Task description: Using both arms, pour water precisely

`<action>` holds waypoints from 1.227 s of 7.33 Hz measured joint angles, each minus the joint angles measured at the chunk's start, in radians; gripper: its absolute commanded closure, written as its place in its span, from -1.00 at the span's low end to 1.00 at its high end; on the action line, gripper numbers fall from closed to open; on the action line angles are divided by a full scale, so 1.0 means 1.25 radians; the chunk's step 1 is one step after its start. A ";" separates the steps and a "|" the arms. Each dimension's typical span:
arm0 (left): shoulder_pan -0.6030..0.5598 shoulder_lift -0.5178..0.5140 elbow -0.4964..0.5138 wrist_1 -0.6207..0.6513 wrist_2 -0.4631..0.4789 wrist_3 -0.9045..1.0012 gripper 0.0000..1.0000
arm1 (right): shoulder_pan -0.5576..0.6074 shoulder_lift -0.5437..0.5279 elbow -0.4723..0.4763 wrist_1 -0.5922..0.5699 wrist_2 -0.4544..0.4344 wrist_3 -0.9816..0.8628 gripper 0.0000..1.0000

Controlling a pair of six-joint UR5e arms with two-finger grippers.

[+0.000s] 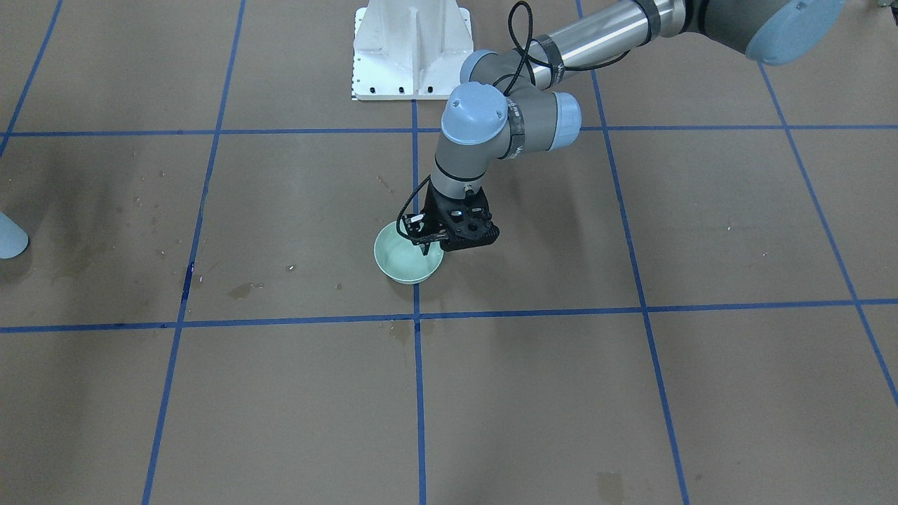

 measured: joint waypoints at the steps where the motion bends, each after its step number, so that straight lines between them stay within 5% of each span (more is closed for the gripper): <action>1: 0.000 0.000 0.000 0.002 -0.001 0.000 0.98 | 0.000 0.000 0.000 0.000 0.000 0.000 -0.98; 6: -0.013 0.000 -0.024 0.014 -0.021 0.000 1.00 | 0.001 0.000 -0.002 0.000 -0.002 0.000 -0.98; 9: -0.083 0.020 -0.077 0.034 -0.108 0.005 1.00 | 0.004 0.000 -0.002 -0.016 -0.001 -0.006 -0.98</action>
